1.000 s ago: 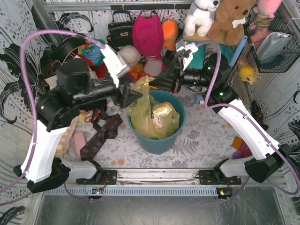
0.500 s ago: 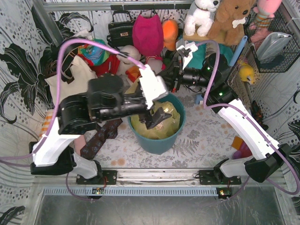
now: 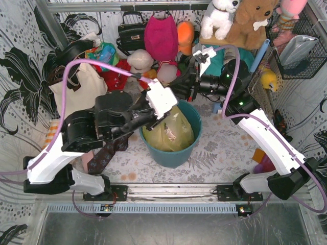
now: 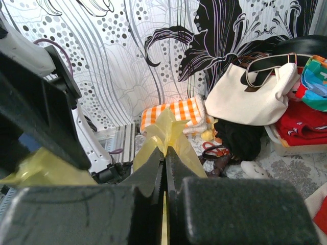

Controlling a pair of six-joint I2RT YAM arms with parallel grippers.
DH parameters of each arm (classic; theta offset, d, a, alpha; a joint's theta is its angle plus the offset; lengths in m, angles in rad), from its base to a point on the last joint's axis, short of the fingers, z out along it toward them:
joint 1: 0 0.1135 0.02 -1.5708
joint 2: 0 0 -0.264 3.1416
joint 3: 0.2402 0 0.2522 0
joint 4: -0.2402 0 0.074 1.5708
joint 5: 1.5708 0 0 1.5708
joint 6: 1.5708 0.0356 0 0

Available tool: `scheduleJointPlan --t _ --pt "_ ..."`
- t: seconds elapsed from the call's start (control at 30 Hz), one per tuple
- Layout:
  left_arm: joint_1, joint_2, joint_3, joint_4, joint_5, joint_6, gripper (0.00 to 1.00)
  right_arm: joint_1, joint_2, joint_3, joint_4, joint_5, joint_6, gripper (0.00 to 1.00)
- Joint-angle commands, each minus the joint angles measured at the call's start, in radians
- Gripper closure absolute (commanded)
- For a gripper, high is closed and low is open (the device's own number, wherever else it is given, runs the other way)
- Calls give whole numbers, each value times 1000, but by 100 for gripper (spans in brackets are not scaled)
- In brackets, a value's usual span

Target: Tie the trash bag

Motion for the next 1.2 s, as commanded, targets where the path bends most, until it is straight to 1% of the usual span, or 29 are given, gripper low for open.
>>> scheduleJointPlan --t 0.0,0.17,0.23,0.3,0.43,0.63,0.73,0.8,0.97,1.17 --pt "-7 -75 -75 166 -68 40 59 6 -45 -10 24 0 -7 100" --pt "0 -90 -165 224 -86 72 59 14 -66 -25 22 -3 1 100" --pt "26 -98 -185 240 -60 70 60 17 -78 -35 22 2 1 100" --pt "94 -108 -192 255 25 48 60 21 -90 -48 21 11 3 100" --pt "229 -117 -213 289 243 11 59 32 -111 -71 23 30 8 100" --pt "355 -94 -233 286 474 -10 59 49 -138 -103 19 85 13 100" --pt "409 -99 -256 293 589 -31 60 52 -155 -122 8 130 8 100" --pt "428 -106 -278 300 609 -41 61 55 -170 -137 -6 175 6 100" --pt "451 -153 -366 347 607 -66 62 57 -219 -175 -54 290 -19 100" --pt "457 -188 -413 389 602 -91 62 59 -245 -205 -76 354 3 100"
